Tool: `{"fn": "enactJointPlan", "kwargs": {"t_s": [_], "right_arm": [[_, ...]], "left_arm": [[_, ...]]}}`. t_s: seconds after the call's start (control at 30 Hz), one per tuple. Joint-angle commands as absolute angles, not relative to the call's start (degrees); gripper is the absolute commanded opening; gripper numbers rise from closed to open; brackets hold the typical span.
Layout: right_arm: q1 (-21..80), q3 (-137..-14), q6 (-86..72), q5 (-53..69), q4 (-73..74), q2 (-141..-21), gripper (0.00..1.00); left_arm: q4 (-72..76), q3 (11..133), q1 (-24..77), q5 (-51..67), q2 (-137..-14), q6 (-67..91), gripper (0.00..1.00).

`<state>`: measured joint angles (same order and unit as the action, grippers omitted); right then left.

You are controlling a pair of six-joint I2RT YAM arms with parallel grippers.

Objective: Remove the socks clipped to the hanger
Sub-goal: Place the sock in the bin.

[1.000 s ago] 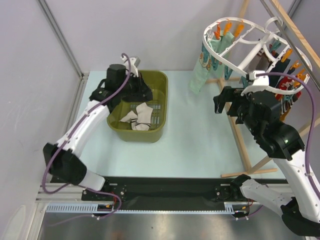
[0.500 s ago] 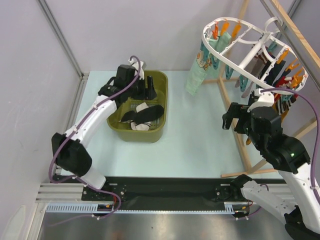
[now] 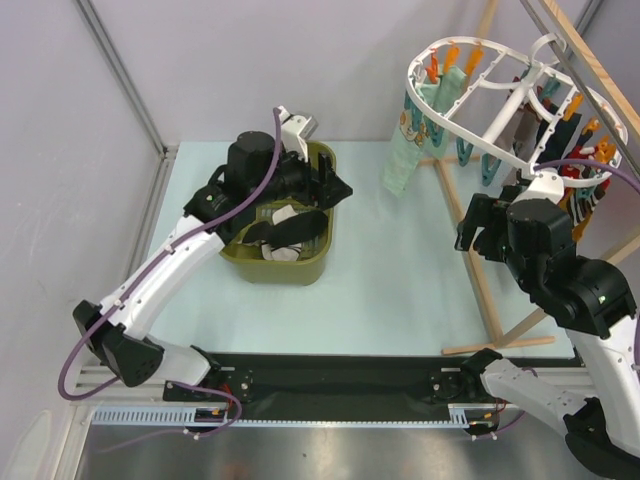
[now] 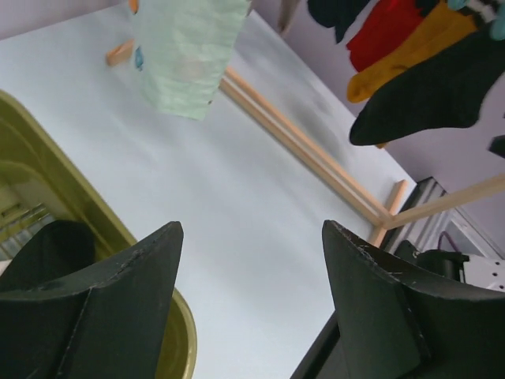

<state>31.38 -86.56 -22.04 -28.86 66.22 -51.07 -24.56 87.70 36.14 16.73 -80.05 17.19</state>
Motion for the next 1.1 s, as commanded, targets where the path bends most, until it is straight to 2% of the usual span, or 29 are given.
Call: {"fn": "enactJointPlan", "kwargs": {"t_s": [0.0, 0.27, 0.37, 0.47, 0.5, 0.57, 0.6, 0.73, 0.8, 1.07], "right_arm": [[31.38, -87.9, -21.8, -33.21, 69.44, -51.41, 1.0], [31.38, -79.3, -20.48, -37.79, 64.96, -51.42, 1.0], [31.38, -74.99, -19.61, -40.6, 61.62, -50.89, 0.96], [31.29, -72.25, -17.76, -41.57, 57.66, -50.36, 0.86], [31.29, -71.72, -17.49, -40.88, 56.44, -50.45, 0.77], [31.29, -71.37, -16.7, -39.82, 55.46, -50.71, 0.67], [31.29, -71.19, -16.09, -39.29, 54.76, -50.8, 0.55], [31.38, -71.63, -14.15, -37.89, 53.26, -50.89, 0.27], [31.29, -72.16, -14.15, -35.87, 53.0, -50.89, 0.0], [31.46, -75.67, -15.47, -26.46, 54.05, -51.15, 0.0]], "left_arm": [[-19.69, 87.27, 36.47, 20.82, -76.82, 19.51, 0.77], [-18.72, 86.75, 36.74, 22.24, -76.03, 20.65, 0.77], [-17.85, 85.26, 37.18, 22.06, -75.15, 20.39, 0.77], [-16.0, 82.54, 37.7, 21.36, -74.01, 20.56, 0.77], [-15.04, 82.09, 37.79, 21.36, -74.0, 20.74, 0.77], [-14.5, 81.48, 38.14, 21.62, -74.27, 20.74, 0.77], [-13.89, 81.3, 38.32, 21.8, -74.35, 20.66, 0.77], [-9.34, 78.23, 39.63, 21.27, -74.09, 21.0, 0.76], [-6.87, 76.03, 40.25, 21.27, -74.18, 21.88, 0.76], [5.34, 74.79, 46.23, 20.21, -79.62, 21.36, 0.76]]}}
